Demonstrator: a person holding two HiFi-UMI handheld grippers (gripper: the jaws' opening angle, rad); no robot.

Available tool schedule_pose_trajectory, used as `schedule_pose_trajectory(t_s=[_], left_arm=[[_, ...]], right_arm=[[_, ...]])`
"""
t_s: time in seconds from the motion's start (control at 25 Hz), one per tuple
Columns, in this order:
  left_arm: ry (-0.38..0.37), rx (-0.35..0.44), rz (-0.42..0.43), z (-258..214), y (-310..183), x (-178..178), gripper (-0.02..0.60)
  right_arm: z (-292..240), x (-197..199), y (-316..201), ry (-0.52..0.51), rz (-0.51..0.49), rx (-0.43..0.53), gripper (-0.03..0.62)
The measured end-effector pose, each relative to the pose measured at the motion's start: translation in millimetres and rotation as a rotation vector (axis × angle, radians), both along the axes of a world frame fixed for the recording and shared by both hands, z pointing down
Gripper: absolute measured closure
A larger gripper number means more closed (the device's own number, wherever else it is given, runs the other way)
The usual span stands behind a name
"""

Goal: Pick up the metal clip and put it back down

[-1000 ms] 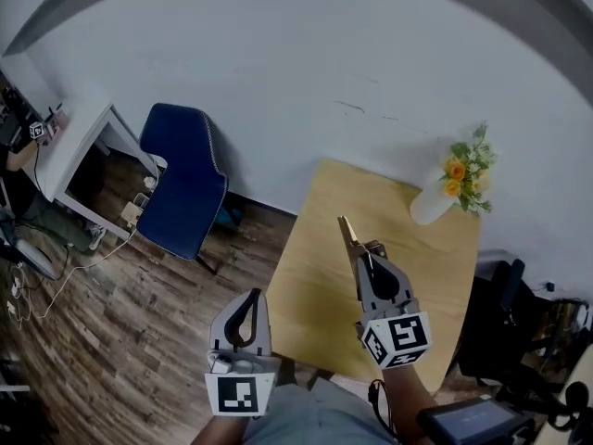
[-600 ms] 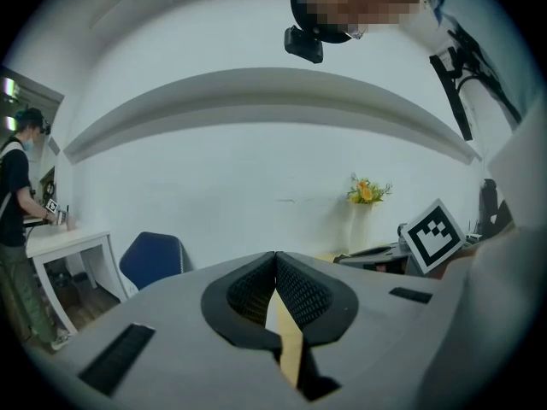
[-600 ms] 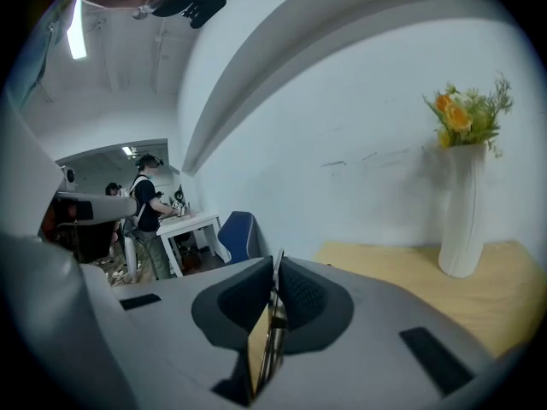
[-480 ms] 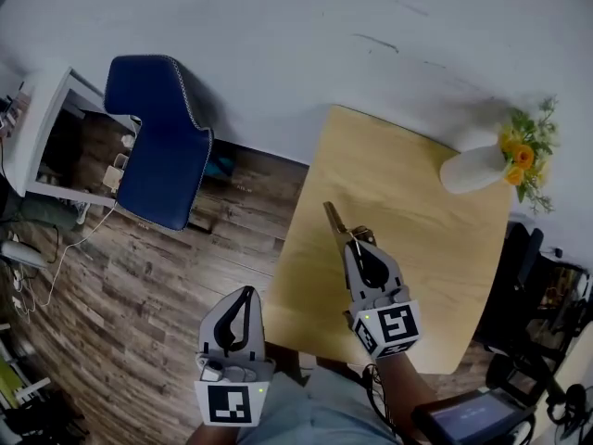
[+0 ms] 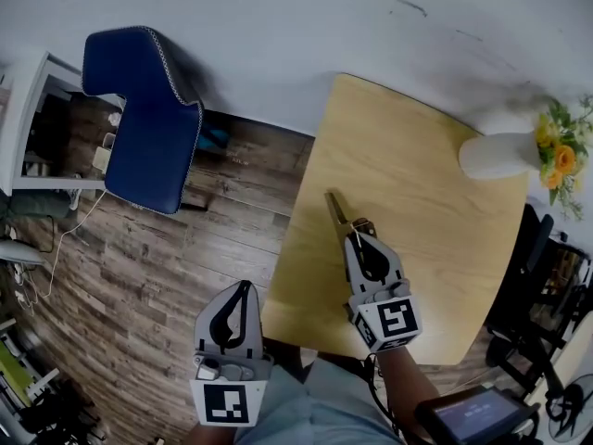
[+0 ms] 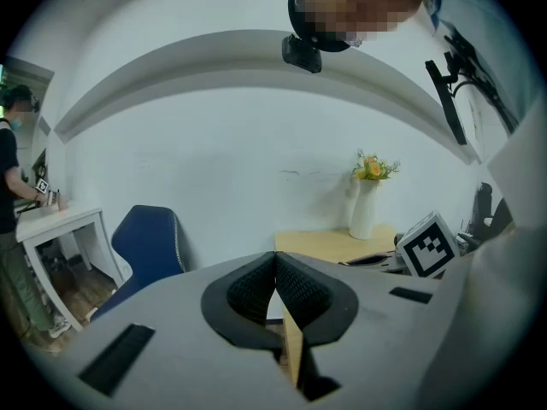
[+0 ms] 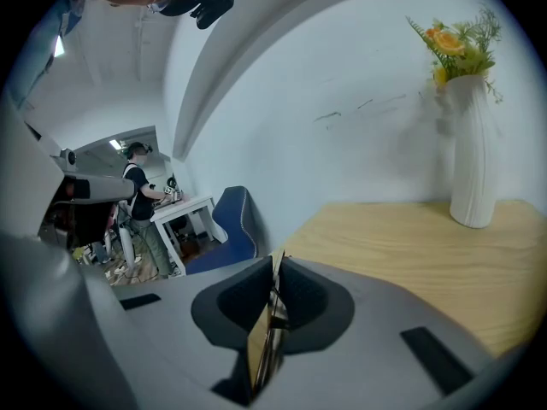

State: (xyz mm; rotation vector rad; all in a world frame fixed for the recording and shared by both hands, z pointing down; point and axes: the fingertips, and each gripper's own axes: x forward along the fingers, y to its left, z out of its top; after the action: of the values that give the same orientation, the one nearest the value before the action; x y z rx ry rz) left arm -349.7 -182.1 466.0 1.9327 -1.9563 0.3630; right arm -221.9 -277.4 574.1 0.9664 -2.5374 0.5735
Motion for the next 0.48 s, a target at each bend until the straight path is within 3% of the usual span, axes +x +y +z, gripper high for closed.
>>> schedule_pose_trajectory(t_s=[0.48], left_arm=[[-0.014,0.002,0.017,-2,7,0,0.563]], right_arm=[[24,4,5,0.054,0.016,-0.062,0.515]])
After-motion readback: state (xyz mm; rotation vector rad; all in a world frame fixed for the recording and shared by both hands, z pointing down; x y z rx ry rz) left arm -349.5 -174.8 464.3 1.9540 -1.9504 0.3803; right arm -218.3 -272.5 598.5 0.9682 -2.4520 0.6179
